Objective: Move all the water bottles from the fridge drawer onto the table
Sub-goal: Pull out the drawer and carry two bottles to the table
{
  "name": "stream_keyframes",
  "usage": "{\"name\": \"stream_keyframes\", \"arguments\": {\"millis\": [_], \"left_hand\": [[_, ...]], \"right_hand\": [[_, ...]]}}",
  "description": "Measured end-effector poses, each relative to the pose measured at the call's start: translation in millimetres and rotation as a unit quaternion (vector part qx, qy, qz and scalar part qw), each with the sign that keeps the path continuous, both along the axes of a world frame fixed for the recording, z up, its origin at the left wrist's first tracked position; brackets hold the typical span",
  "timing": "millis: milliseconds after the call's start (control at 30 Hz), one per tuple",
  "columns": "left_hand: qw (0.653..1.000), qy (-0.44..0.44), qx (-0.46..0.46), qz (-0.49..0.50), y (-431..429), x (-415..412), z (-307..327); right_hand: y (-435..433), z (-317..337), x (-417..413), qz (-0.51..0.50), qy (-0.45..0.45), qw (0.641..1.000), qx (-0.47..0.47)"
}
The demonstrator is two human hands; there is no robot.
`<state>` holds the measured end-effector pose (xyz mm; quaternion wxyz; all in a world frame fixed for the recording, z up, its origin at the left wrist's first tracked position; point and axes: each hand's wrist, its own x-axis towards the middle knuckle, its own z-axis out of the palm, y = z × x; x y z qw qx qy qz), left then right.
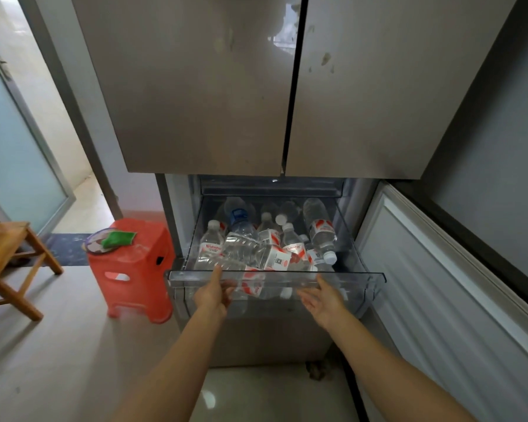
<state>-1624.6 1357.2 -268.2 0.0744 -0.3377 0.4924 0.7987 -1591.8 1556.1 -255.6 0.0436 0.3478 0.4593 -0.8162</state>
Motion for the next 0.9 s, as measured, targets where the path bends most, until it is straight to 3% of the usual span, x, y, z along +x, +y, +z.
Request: {"name": "stream_keyframes", "arguments": {"millis": [167,300,400,500,633,767,900], "left_hand": [[0.997,0.013,-0.001,-0.070,-14,17,1],[0.989,0.064,-0.102,-0.087,-33,35,10],[0.963,0.123,-0.222,-0.086,-44,34,26],[0.910,0.189,-0.349,-0.120,-50,22,42],[0.795,0.229,-0.516,-0.222,-51,-6,51],[0.690,0.175,-0.634,-0.302,-52,-32,52],[0.642,0.119,-0.651,-0.389,-58,-52,46]], "right_hand": [[28,20,15,0.169,-0.036,0.982,0.082],[49,35,21,0.228,-0.020,0.958,0.173],[58,42,16,0.230,-0.009,0.945,0.231],[54,52,6,0.231,0.008,0.927,0.295],[43,59,-19,0.258,0.041,0.856,0.447],[35,59,-41,0.286,0.045,0.797,0.531],[31,49,-61,0.336,0.008,0.754,0.565]]}}
